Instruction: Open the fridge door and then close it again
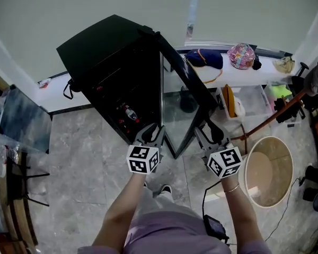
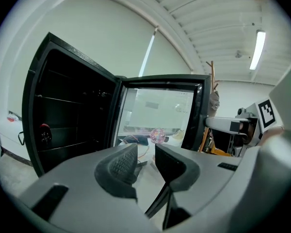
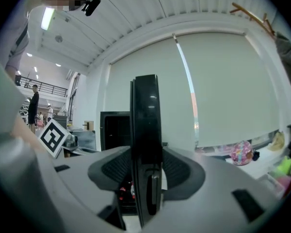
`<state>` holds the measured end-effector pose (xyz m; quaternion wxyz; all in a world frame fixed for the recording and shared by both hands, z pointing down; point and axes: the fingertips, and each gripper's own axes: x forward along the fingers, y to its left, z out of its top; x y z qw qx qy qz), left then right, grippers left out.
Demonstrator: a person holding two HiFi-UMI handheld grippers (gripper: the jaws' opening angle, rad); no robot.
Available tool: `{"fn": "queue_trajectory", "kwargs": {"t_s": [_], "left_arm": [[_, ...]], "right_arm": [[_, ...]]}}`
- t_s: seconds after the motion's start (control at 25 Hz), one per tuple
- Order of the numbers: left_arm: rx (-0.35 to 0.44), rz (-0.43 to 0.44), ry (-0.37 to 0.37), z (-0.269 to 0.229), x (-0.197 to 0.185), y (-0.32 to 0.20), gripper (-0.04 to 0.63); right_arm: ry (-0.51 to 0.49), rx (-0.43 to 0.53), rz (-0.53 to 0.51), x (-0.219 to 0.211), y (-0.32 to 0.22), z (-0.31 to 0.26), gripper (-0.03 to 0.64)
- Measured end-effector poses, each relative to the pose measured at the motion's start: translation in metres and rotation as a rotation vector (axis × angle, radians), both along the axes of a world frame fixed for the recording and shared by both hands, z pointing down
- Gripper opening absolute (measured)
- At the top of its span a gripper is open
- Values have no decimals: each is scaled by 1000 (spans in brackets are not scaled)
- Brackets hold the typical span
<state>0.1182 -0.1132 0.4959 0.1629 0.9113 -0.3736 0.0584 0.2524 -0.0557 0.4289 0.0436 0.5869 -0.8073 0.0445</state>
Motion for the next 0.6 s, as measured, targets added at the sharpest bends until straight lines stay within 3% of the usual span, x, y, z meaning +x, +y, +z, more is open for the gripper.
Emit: {"fn": "queue_trajectory", "kwargs": {"t_s": [0.6], "left_arm": [[-2,29,20,8,-55,23,114]], "right_arm": [[22,-22,-196,-106,10,1,180]]}}
